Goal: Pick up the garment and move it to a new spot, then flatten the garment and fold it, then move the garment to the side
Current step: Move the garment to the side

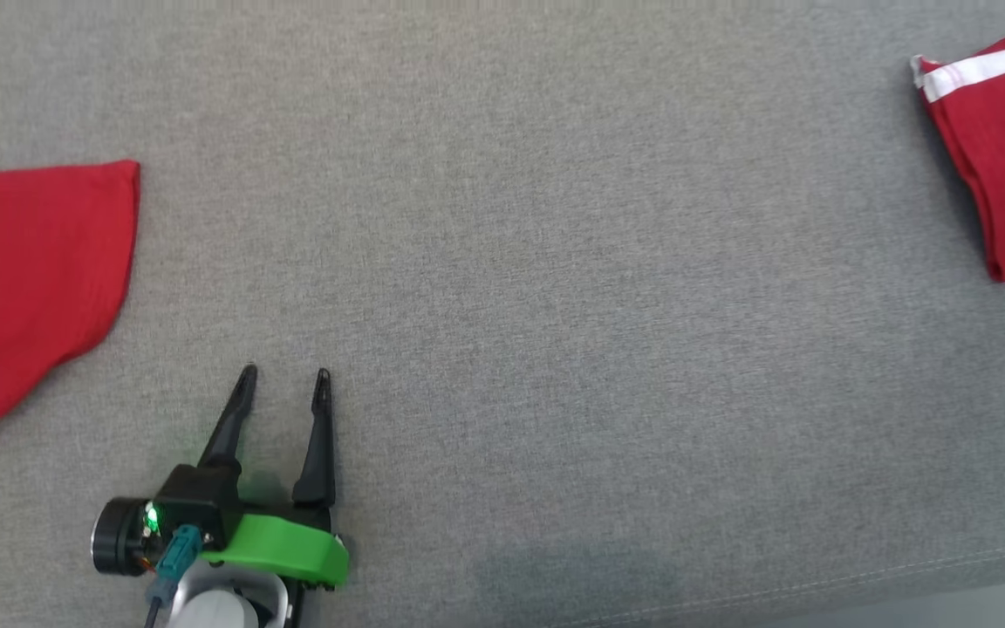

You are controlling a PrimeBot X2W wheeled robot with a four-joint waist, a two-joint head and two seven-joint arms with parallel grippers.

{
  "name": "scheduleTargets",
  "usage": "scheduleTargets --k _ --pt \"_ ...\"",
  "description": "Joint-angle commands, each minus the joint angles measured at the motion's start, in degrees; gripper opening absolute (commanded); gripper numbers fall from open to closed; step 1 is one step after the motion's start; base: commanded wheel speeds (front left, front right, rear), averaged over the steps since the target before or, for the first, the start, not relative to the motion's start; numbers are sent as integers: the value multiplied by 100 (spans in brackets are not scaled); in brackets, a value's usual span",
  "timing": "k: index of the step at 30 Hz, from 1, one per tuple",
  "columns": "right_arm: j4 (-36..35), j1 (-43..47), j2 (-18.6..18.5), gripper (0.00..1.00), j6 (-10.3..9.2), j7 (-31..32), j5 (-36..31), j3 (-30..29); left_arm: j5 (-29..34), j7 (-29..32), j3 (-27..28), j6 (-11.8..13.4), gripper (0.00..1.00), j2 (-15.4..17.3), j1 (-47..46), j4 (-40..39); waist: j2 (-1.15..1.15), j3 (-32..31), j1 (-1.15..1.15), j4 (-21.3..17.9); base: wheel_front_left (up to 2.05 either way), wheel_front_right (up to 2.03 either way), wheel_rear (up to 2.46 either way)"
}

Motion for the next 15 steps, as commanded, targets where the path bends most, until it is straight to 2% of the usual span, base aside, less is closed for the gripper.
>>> scheduleTargets --k 1,5,9,10,15 --pt "-16 -43 101 100 -10 -251 -97 -95 -69 7 26 -7 100 -19 123 31 24 -402 0 -90 0 0 0" --pt "-388 235 472 100 -10 -780 -304 -286 -175 6 92 44 100 -59 440 51 24 -982 0 -93 0 0 0" --pt "-1383 878 897 100 -10 -879 -315 -438 -264 5 183 92 100 -84 789 -10 24 -1515 0 -53 0 0 0" --pt "-1383 878 897 100 -10 -879 -315 -438 -264 5 183 92 100 -84 789 -10 24 -1515 0 -53 0 0 0" --pt "-3375 2419 1404 100 -10 -877 -438 -894 -336 5 335 116 100 -103 1198 -74 24 -2004 0 33 0 0 0"
